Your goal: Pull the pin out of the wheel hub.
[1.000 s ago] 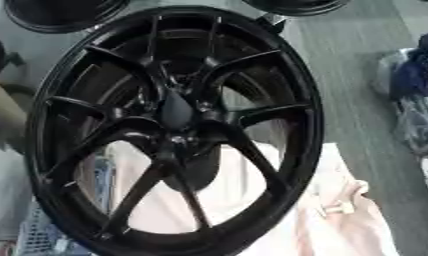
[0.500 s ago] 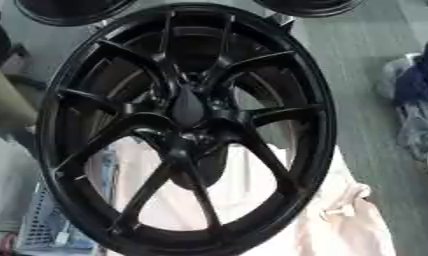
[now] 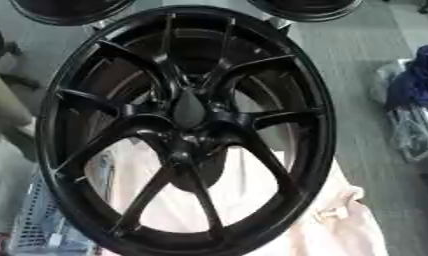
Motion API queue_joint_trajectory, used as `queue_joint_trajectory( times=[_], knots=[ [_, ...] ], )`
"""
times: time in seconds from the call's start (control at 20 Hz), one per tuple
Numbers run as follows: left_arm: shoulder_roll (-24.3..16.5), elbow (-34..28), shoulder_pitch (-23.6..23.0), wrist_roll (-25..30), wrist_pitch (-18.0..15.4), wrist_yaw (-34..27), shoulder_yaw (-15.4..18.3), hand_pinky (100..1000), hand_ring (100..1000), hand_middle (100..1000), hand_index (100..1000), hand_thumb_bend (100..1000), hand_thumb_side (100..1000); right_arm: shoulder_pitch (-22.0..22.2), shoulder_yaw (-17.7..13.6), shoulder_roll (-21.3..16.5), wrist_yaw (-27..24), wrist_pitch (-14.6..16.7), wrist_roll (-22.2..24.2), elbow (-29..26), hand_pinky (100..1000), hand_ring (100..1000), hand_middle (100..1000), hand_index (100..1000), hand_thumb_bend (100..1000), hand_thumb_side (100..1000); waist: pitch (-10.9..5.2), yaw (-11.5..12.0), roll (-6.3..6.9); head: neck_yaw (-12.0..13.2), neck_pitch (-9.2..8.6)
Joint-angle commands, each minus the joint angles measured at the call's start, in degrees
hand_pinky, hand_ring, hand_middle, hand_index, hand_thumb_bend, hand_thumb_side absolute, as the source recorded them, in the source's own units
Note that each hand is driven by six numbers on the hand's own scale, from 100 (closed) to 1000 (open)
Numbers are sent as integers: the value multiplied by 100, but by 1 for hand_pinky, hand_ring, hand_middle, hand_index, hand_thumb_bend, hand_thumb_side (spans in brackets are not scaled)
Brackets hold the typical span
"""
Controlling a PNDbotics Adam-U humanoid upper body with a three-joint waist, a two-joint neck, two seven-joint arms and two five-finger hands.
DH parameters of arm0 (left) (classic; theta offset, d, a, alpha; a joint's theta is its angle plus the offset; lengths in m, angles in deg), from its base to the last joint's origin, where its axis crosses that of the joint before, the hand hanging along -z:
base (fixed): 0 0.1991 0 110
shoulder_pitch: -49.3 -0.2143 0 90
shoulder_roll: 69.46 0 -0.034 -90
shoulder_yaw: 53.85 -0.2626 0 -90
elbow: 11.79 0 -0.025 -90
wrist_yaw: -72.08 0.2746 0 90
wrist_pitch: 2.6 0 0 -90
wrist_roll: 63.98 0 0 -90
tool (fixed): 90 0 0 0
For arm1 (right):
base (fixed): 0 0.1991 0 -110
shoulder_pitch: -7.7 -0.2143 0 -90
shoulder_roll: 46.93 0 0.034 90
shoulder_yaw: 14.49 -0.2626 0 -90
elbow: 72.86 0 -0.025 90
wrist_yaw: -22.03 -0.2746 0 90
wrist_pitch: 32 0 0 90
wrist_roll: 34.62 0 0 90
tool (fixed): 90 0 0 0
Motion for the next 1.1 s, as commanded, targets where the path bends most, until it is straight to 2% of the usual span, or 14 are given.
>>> queue_joint_trajectory(
  times=[0.05, 0.15, 0.25, 0.45, 0.5, 0.6, 0.7, 0.85, 1.1],
  knots=[
    [-153, 28, 25, 297, -138, 369, 62, 884, 877, 782, 853, 220, 571, -60, -53, -85, -25, 11, -5, -104, 647, 793, 706, 685, 100, 438, -87, -7, 17, 4, -81],
    [-138, 48, 21, 380, -168, 514, 75, 881, 885, 793, 857, 267, 608, -62, -53, -86, -24, 11, -5, -104, 647, 793, 706, 685, 100, 436, -86, -4, 16, 2, -81],
    [-134, 36, 17, 442, -183, 609, 75, 875, 881, 788, 853, 272, 611, -64, -54, -90, -25, 10, -7, -104, 647, 793, 706, 684, 100, 436, -90, 4, 16, 1, -74],
    [-111, 16, 22, 462, -174, 620, 92, 854, 856, 755, 831, 186, 592, -71, -54, -104, -29, 11, -3, -104, 647, 793, 706, 685, 100, 431, -108, 19, 19, 1, -78],
    [-105, 11, 22, 446, -166, 586, 99, 840, 839, 737, 817, 112, 585, -71, -55, -109, -30, 12, -2, -104, 647, 793, 706, 685, 100, 430, -113, 22, 19, 0, -77],
    [-87, 7, 30, 323, -103, 435, 140, 814, 794, 687, 784, 100, 551, -67, -59, -120, -32, 12, -3, -104, 647, 793, 706, 685, 100, 427, -129, 32, 19, -5, -74],
    [-54, -69, 40, 97, -65, 157, 188, 799, 762, 644, 756, 100, 659, -60, -65, -135, -32, 13, -6, -104, 648, 793, 706, 685, 100, 423, -145, 43, 14, -4, -68],
    [39, -466, 4, -418, -131, -488, 301, 780, 720, 610, 732, 100, 678, -50, -72, -167, -33, 18, -6, -104, 647, 793, 706, 685, 100, 419, -166, 58, -1, 4, -59],
    [205, -1778, -381, -1274, -230, -1225, 361, 784, 731, 623, 744, 100, 685, -46, -80, -217, -34, 23, -3, -104, 648, 793, 706, 686, 100, 410, -195, 94, -36, 15, -35]
  ],
)
